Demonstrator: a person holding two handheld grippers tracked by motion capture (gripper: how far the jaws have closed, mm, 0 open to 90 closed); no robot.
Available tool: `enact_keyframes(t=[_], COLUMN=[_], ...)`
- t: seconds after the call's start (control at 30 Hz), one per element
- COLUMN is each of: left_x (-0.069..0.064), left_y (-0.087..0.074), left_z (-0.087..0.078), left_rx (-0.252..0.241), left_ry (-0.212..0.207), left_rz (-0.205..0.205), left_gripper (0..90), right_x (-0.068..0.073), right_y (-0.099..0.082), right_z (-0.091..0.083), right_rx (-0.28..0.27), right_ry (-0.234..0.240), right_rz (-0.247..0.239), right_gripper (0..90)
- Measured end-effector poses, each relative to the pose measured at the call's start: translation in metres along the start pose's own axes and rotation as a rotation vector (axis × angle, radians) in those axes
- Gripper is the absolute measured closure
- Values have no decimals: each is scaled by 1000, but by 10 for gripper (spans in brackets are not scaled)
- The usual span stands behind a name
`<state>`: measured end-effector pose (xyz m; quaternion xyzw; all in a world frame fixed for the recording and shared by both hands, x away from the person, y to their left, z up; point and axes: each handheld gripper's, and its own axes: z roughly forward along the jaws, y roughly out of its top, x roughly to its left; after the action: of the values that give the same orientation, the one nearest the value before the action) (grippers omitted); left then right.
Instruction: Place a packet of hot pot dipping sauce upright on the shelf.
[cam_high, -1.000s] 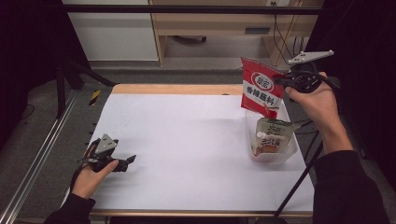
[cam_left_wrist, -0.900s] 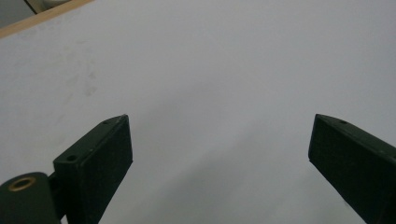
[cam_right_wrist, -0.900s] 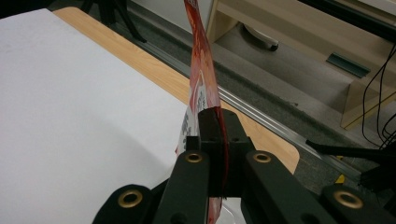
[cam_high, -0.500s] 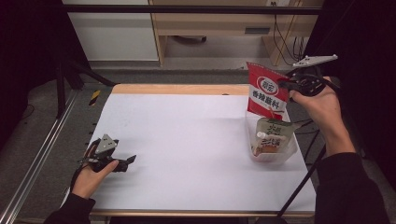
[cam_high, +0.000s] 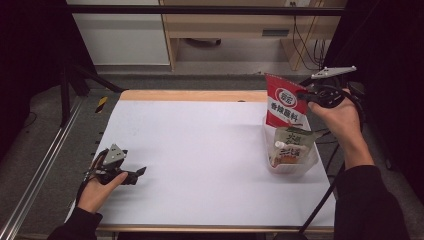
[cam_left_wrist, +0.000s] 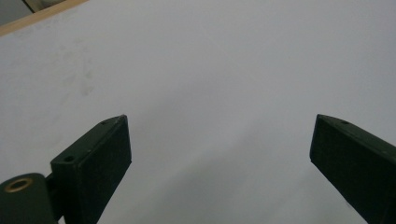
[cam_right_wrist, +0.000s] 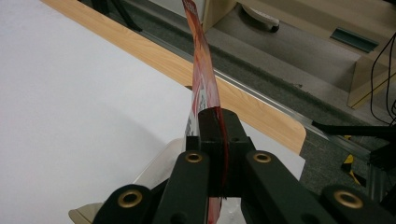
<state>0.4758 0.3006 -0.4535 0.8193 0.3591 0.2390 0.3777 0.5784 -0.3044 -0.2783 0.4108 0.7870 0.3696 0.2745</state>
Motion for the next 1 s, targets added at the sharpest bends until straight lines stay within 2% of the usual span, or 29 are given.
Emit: enact_keyframes(t=[0.47,1.0], left_x=[0,-1], left_y=[0,0], left_z=[1,0], left_rx=[7,10], left_ry=[-3,-3], left_rz=[5,13], left_gripper=[51,51], right_x=[-5,-10], right_y=[-17,-39], right_z=[7,-2], right_rx=[-2,-3], right_ry=[8,7], right_rz=[40,95], right_gripper=[900,900])
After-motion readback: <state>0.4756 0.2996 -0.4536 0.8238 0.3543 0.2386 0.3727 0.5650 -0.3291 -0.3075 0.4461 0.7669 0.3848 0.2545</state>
